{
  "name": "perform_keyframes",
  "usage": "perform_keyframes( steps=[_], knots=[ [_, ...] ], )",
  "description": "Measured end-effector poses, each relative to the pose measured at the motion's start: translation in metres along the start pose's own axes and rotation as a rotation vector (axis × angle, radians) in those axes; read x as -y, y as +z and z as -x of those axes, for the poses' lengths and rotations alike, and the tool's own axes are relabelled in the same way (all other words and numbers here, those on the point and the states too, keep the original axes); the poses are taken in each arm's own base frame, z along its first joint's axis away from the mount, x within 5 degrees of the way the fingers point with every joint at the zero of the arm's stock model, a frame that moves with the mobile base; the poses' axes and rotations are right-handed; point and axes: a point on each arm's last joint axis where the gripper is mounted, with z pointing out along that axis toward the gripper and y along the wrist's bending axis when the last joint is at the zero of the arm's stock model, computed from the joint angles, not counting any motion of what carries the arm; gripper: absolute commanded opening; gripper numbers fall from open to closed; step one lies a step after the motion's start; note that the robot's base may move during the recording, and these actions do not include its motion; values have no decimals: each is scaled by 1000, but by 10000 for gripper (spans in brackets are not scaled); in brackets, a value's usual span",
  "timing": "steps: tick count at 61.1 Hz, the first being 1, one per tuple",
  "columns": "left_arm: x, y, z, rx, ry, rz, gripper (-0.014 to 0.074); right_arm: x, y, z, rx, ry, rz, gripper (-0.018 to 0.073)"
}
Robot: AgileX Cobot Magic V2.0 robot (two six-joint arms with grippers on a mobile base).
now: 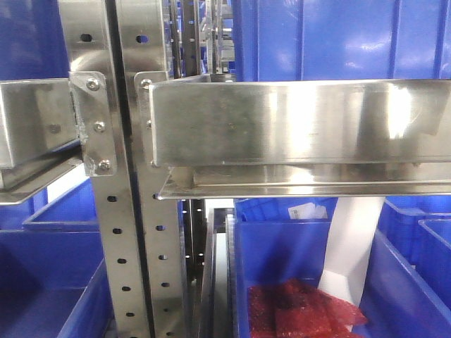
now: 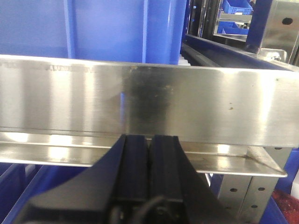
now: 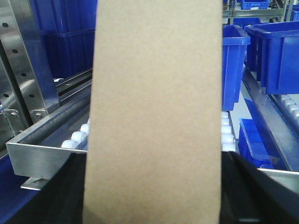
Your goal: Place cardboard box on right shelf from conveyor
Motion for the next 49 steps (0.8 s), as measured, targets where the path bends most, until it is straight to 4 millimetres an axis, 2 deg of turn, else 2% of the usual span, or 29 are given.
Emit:
perform_keyframes(
  steps=[49],
  knots=[
    [0,0,0,0,0,0,-116,0,0,1,9,0,1,180]
  ],
)
